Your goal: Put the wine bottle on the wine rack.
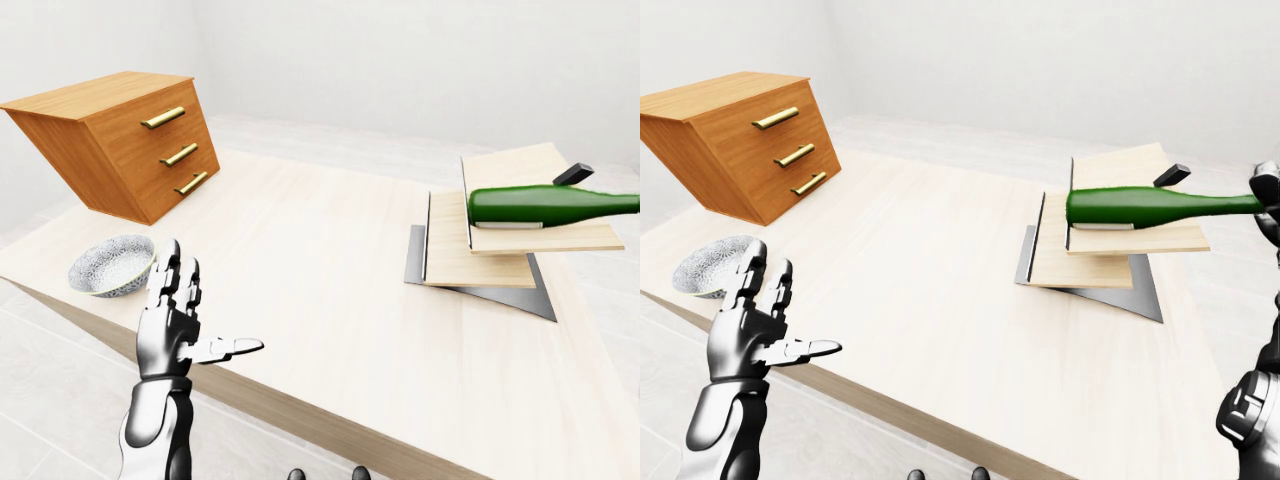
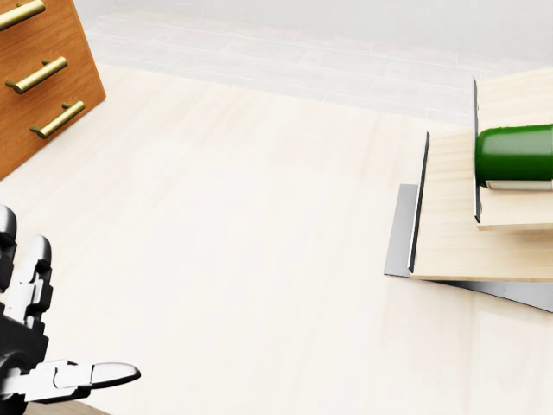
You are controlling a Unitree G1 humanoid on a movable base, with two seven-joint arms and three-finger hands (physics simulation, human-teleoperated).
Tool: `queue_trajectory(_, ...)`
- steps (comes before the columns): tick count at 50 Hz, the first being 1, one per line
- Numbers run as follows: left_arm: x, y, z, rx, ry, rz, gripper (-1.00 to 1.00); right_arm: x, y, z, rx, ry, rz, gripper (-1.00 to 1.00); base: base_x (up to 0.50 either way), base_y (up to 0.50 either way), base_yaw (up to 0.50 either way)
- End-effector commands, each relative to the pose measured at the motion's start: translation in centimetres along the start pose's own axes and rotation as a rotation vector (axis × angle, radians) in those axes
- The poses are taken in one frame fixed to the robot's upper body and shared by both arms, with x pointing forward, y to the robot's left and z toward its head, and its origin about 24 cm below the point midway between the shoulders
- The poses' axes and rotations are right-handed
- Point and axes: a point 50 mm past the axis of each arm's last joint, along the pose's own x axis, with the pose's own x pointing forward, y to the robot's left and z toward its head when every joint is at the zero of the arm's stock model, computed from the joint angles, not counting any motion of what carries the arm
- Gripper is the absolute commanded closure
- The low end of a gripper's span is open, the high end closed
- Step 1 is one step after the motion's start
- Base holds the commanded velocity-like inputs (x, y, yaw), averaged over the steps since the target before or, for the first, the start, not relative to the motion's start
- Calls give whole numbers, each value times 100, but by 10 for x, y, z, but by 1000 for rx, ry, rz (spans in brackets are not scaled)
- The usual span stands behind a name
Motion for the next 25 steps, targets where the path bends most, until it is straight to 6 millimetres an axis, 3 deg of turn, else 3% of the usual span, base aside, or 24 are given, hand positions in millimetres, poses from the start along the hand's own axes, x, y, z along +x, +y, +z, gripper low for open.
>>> queue_trajectory(1,0,0,1,0,0,1,-100,-8,-12,24,-18,-60,-15,-100,0,0,0)
queue_trajectory(25,0,0,0,0,-2,-2,-100,-27,-28,73,-85,-162,-27,-100,0,0,0)
